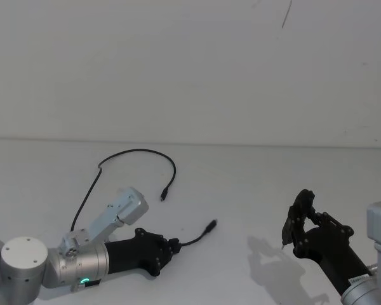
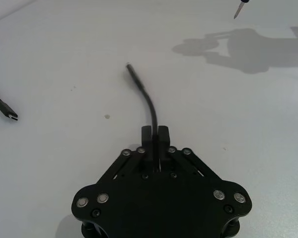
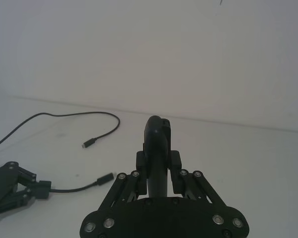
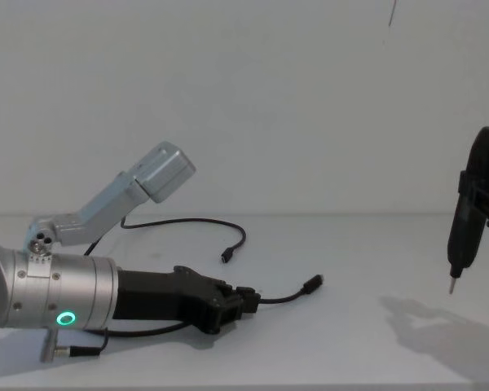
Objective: Pick up the data cable with the one hand.
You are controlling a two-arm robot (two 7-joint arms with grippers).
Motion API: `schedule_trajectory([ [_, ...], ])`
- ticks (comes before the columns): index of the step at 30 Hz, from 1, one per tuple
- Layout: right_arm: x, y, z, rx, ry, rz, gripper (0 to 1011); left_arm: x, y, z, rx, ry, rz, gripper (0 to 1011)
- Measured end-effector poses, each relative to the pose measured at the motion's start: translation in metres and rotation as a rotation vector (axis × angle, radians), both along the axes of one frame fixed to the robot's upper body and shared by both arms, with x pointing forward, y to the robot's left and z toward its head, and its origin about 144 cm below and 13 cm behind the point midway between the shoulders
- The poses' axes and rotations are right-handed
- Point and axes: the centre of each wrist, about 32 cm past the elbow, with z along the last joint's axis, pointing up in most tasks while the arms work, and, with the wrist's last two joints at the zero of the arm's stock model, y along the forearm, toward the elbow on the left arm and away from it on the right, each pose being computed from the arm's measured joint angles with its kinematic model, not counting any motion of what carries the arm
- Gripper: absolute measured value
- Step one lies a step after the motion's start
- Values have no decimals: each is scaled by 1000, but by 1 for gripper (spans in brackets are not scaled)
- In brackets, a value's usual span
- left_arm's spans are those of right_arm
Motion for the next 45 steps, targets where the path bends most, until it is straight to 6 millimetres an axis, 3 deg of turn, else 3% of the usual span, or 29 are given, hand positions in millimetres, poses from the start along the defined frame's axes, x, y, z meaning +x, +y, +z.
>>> schedule_trajectory([
  [11, 0, 0, 0, 0, 0, 0, 269, 0, 0, 1, -11, -3, 2, 51],
  [20, 0, 0, 0, 0, 0, 0, 269, -9, 4, 16, -57, -46, -9, 51],
  [45, 0, 0, 0, 0, 0, 0, 269, -76, 51, 60, -41, -59, -87, 51],
])
